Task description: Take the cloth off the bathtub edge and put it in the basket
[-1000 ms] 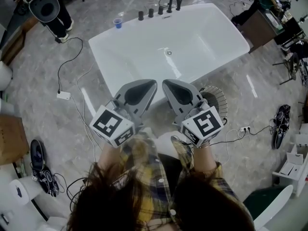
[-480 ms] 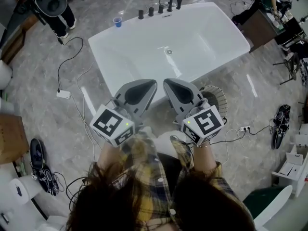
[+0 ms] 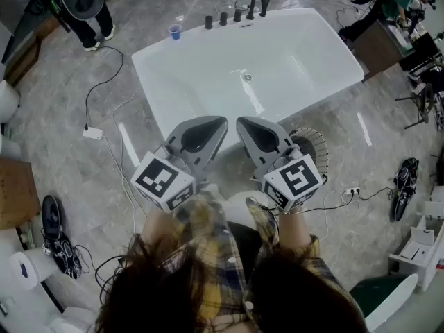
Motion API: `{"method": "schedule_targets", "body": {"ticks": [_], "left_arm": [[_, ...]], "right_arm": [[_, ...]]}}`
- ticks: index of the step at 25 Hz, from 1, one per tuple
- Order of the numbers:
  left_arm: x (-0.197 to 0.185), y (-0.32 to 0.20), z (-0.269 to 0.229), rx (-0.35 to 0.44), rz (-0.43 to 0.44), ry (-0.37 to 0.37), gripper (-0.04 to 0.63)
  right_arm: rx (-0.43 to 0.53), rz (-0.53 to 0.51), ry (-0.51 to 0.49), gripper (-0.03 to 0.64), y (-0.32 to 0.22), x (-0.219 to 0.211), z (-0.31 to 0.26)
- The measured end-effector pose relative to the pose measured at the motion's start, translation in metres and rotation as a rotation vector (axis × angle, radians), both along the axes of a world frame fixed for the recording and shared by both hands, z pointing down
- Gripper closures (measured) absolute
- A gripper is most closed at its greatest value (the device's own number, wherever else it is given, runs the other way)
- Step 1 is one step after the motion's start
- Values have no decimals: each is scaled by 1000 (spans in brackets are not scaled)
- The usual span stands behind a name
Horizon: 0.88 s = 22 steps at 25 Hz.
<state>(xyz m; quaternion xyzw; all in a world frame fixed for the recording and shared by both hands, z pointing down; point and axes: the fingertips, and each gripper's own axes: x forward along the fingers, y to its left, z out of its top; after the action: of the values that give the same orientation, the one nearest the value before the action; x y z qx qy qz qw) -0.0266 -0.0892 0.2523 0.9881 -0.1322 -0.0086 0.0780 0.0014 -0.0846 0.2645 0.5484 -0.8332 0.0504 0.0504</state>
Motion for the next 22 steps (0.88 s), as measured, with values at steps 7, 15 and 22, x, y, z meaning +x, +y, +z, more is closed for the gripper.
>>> {"method": "schedule_targets", "body": {"ticks": [7,15,22], "left_arm": [[-4,-2,2,7,2,3,577],[-7,1,3,2,-3,-3,577],[-7,-2,7,7,-3,-3,577]], "right_arm": [[-13,2,-3,601,0,-1,5],[-22,8,-8,601,4,-1,8],[-29,3,-5,601,2,-2,13]]}}
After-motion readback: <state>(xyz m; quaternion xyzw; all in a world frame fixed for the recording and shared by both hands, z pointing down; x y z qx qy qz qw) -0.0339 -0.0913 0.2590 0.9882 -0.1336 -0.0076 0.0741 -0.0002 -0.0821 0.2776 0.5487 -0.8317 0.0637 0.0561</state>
